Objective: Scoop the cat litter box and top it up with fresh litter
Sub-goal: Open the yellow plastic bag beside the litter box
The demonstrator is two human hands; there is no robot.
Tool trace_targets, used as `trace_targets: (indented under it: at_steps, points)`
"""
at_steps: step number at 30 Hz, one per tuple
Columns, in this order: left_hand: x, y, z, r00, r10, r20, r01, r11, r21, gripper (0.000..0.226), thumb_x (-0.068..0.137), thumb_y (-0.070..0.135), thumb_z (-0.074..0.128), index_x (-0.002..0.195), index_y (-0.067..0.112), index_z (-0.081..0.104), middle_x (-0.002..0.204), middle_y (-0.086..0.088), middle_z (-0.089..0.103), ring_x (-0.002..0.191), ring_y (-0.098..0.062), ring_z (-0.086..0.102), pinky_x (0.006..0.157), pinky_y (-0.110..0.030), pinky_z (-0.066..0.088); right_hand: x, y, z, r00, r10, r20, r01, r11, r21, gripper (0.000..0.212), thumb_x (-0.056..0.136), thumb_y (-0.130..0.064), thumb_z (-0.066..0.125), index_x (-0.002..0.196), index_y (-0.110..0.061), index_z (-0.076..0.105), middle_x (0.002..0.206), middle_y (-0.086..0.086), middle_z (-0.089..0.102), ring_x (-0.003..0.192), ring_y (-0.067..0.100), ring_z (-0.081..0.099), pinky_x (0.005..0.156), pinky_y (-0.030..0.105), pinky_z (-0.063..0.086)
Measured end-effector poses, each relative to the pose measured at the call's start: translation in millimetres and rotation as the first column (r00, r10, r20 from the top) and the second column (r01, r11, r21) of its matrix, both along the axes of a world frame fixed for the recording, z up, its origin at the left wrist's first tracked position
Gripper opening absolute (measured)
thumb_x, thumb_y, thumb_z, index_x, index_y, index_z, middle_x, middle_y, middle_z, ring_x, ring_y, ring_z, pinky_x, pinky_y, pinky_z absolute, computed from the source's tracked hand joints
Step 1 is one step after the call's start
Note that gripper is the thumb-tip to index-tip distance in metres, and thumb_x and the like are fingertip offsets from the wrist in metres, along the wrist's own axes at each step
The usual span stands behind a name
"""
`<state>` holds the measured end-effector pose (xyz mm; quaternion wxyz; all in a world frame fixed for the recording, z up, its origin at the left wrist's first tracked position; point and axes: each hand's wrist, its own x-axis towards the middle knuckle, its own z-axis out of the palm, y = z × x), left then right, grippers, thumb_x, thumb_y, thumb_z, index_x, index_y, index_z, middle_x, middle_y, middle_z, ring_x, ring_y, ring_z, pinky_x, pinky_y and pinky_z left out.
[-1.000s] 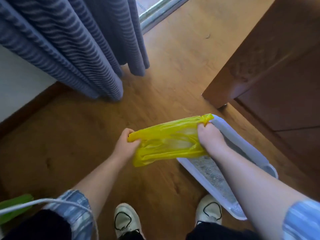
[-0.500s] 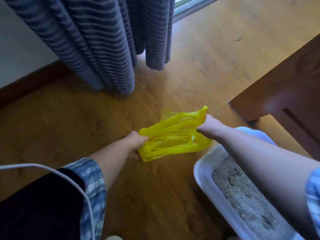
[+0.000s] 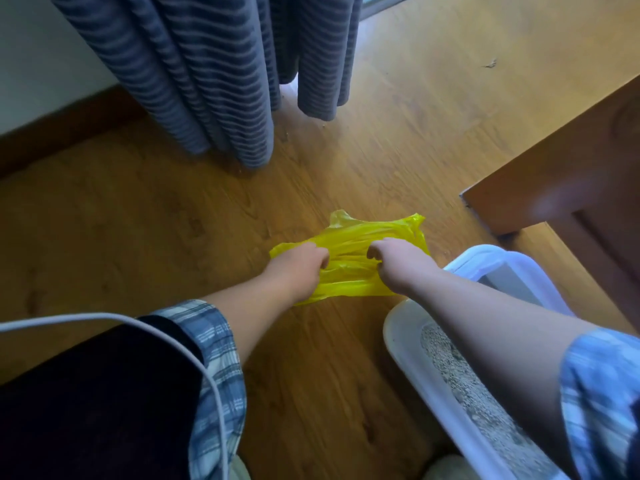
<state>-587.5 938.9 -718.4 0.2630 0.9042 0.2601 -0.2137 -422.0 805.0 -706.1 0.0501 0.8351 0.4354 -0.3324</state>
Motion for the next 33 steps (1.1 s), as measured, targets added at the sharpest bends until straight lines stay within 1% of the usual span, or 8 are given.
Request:
trace_targets:
  at_steps: [4, 8, 13, 17, 20, 26, 29, 33]
  points:
    - [-5, -3, -14, 0.988, -0.017, -0.152, 0.018, 1.000, 0.006, 0.031, 0.092, 0.012, 0.050, 0.122, 0.020, 0.051, 0.120, -0.007, 0.051, 0.111, -0.033, 0.059, 0.089, -0.047, 0.052, -4, -13, -4, 0.998, -0.034, 0.048, 0.035, 0.999, -0.029, 0.058, 0.090, 0.000, 0.041, 0.138, -0.031, 0.047, 0.134, 0.004, 0.053, 0.120, 0.030, 0.057, 0.083, 0.039, 0.050]
    - [-5, -8, -13, 0.973, 0.037, -0.229, -0.016, 0.996, 0.090, 0.054, 0.092, 0.030, 0.064, 0.136, 0.019, 0.034, 0.130, -0.008, 0.042, 0.113, -0.036, 0.059, 0.078, -0.044, 0.049, -5, -14, -8, 0.996, -0.057, 0.065, 0.057, 0.998, 0.007, 0.064, 0.091, -0.001, 0.041, 0.148, -0.027, 0.033, 0.137, 0.009, 0.051, 0.118, 0.034, 0.058, 0.083, 0.041, 0.048]
    - [0, -11, -7, 0.972, 0.105, -0.211, -0.047, 0.964, 0.261, 0.069, 0.096, 0.055, 0.050, 0.150, 0.021, 0.021, 0.139, -0.008, 0.042, 0.116, -0.033, 0.060, 0.075, -0.040, 0.047, -7, -9, 0, 0.990, -0.034, 0.137, 0.040, 0.998, -0.038, 0.068, 0.091, -0.005, 0.043, 0.152, -0.030, 0.026, 0.131, 0.009, 0.052, 0.115, 0.036, 0.059, 0.075, 0.039, 0.045]
    - [4, -9, -1, 0.962, 0.065, -0.266, 0.027, 0.945, 0.326, 0.055, 0.100, 0.043, 0.048, 0.147, 0.024, 0.027, 0.130, -0.008, 0.051, 0.112, -0.031, 0.062, 0.076, -0.038, 0.042, -2, -10, 4, 0.980, 0.005, 0.200, 0.021, 0.992, -0.128, 0.055, 0.092, -0.003, 0.039, 0.141, -0.027, 0.040, 0.128, 0.007, 0.061, 0.113, 0.032, 0.062, 0.074, 0.036, 0.042]
    - [1, -9, 2, 0.924, 0.025, -0.383, 0.125, 0.924, 0.362, 0.066, 0.090, 0.021, 0.057, 0.147, 0.027, 0.025, 0.133, -0.007, 0.047, 0.114, -0.030, 0.060, 0.089, -0.044, 0.039, 3, -14, 5, 0.977, -0.001, 0.211, 0.043, 0.980, -0.194, 0.051, 0.091, -0.002, 0.041, 0.136, -0.026, 0.045, 0.125, 0.007, 0.063, 0.113, 0.031, 0.061, 0.074, 0.036, 0.042]
    - [7, -19, 7, 0.892, -0.012, -0.451, 0.186, 0.920, 0.344, 0.103, 0.083, 0.028, 0.069, 0.158, 0.031, -0.002, 0.159, -0.010, 0.015, 0.139, -0.031, 0.028, 0.106, -0.049, 0.028, 0, -19, 5, 0.988, 0.047, 0.146, -0.001, 0.954, -0.301, 0.085, 0.090, -0.014, 0.050, 0.160, -0.030, 0.006, 0.151, 0.008, 0.036, 0.138, 0.030, 0.039, 0.104, 0.047, 0.039]
    - [10, -20, 12, 0.906, -0.020, -0.423, 0.183, 0.919, 0.350, 0.083, 0.086, 0.024, 0.062, 0.155, 0.029, 0.016, 0.155, -0.010, 0.026, 0.137, -0.030, 0.031, 0.104, -0.046, 0.029, 2, -17, 9, 0.988, 0.067, 0.140, -0.026, 0.961, -0.277, 0.083, 0.087, -0.015, 0.049, 0.159, -0.034, 0.013, 0.149, 0.006, 0.043, 0.136, 0.030, 0.042, 0.104, 0.046, 0.038]
    - [19, -16, 22, 0.950, -0.039, -0.309, 0.160, 0.912, 0.377, 0.038, 0.091, 0.018, 0.051, 0.128, 0.023, 0.051, 0.132, -0.006, 0.054, 0.124, -0.028, 0.047, 0.096, -0.042, 0.037, 1, -7, 21, 0.970, 0.039, 0.238, -0.008, 0.992, -0.129, 0.065, 0.083, -0.007, 0.044, 0.142, -0.034, 0.046, 0.128, 0.004, 0.066, 0.120, 0.029, 0.059, 0.095, 0.040, 0.038]
